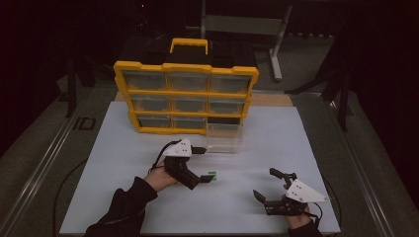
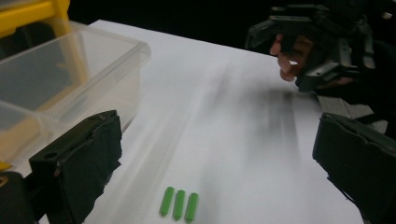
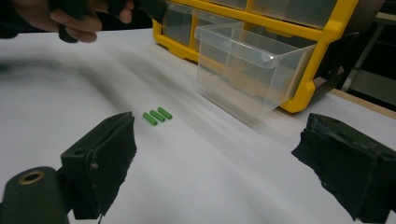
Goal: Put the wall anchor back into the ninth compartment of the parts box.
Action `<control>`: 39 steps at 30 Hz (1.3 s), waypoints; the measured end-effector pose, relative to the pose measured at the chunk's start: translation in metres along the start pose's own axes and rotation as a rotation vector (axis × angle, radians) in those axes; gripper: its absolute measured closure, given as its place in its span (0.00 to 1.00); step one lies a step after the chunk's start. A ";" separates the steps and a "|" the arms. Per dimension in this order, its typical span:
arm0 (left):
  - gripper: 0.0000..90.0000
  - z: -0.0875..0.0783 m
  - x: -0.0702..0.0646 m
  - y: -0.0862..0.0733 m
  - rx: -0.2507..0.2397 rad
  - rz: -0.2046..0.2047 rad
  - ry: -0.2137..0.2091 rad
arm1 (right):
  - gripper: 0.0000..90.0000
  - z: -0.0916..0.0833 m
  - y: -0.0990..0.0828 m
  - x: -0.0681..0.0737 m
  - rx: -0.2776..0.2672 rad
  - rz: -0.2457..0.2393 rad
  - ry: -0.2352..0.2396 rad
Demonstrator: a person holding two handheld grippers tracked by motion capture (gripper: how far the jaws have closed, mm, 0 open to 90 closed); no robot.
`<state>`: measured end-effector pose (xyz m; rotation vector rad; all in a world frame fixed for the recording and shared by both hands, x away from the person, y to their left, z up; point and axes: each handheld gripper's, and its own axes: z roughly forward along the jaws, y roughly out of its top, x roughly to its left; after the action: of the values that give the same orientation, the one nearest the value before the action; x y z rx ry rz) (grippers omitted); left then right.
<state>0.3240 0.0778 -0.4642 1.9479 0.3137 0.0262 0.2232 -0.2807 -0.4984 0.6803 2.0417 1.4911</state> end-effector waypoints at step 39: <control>0.87 0.059 0.036 -0.039 0.333 0.010 0.014 | 0.11 0.000 -0.001 -0.001 0.007 0.007 0.006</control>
<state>0.3600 0.0464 -0.5277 2.2807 0.3340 -0.0065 0.2239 -0.2819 -0.4990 0.6870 2.0514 1.4923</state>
